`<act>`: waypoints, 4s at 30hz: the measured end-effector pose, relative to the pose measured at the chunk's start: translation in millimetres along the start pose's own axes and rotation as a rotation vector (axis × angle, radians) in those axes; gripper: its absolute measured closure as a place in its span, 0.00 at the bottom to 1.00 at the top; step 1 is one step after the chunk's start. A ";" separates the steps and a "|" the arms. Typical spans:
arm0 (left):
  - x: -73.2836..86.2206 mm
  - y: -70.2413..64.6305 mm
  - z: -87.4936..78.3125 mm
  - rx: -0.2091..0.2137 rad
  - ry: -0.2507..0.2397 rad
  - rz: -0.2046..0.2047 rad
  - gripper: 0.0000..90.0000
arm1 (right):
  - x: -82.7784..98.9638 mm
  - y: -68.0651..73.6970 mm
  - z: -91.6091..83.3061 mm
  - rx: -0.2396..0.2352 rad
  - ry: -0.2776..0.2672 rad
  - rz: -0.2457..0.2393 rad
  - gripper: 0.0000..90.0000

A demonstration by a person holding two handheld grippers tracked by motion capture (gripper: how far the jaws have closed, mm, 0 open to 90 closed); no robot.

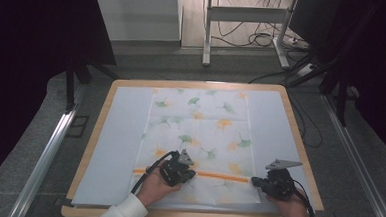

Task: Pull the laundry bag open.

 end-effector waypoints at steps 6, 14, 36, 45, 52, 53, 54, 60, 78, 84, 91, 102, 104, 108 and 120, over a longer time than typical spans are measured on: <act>7.6 4.0 -7.5 -0.015 0.001 -0.012 1.00 | 0.0 0.1 0.1 0.002 -0.001 0.002 1.00; 18.3 9.8 -17.5 -0.039 0.001 -0.032 1.00 | -0.1 0.3 0.1 0.005 -0.001 -0.002 1.00; 52.7 28.5 -48.9 -0.095 -0.011 -0.102 1.00 | 0.0 0.4 0.3 0.009 -0.003 -0.005 1.00; 65.5 34.3 -60.3 -0.112 -0.011 -0.135 1.00 | 0.1 0.8 0.1 0.009 -0.004 -0.006 1.00; 73.7 37.8 -68.4 -0.133 -0.010 -0.147 1.00 | 0.0 1.1 -0.1 0.012 -0.003 -0.009 1.00; 73.7 37.8 -68.4 -0.133 -0.010 -0.147 1.00 | 0.0 1.1 -0.1 0.012 -0.003 -0.009 1.00; 74.7 38.1 -69.1 -0.135 -0.013 -0.150 1.00 | 0.1 1.2 0.0 0.013 -0.004 -0.010 1.00; 82.3 41.4 -75.4 -0.139 -0.020 -0.169 1.00 | 0.0 1.3 -0.1 0.014 -0.004 -0.012 1.00; 101.0 50.4 -94.6 -0.164 -0.035 -0.215 1.00 | -0.1 1.6 0.0 0.016 -0.004 -0.015 1.00; 106.7 52.9 -100.7 -0.176 -0.039 -0.235 1.00 | -0.1 1.8 0.0 0.017 -0.003 -0.015 1.00; 113.8 55.0 -106.9 -0.176 -0.045 -0.250 1.00 | -0.1 2.0 0.0 0.016 -0.004 -0.014 1.00; 118.4 55.5 -110.5 -0.185 -0.052 -0.260 1.00 | -0.2 2.1 0.0 0.018 -0.004 -0.017 1.00; 118.6 55.4 -110.7 -0.185 -0.052 -0.260 1.00 | -0.2 2.2 0.0 0.018 -0.005 -0.016 1.00; 119.7 55.7 -111.6 -0.190 -0.051 -0.260 1.00 | -0.2 2.1 0.0 0.017 -0.005 -0.017 1.00; 124.8 57.8 -114.0 -0.207 -0.048 -0.269 1.00 | -0.2 2.2 0.0 0.018 -0.005 -0.018 1.00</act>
Point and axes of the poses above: each handheld gripper's, and its own axes: z roughly forward along the jaws, x roughly out of its underside, y roughly to its left, the point moved 3 cm from there along z, roughly forward along the jaws, and after that the axes turned 12 degrees about x, right-handed, at the moved point
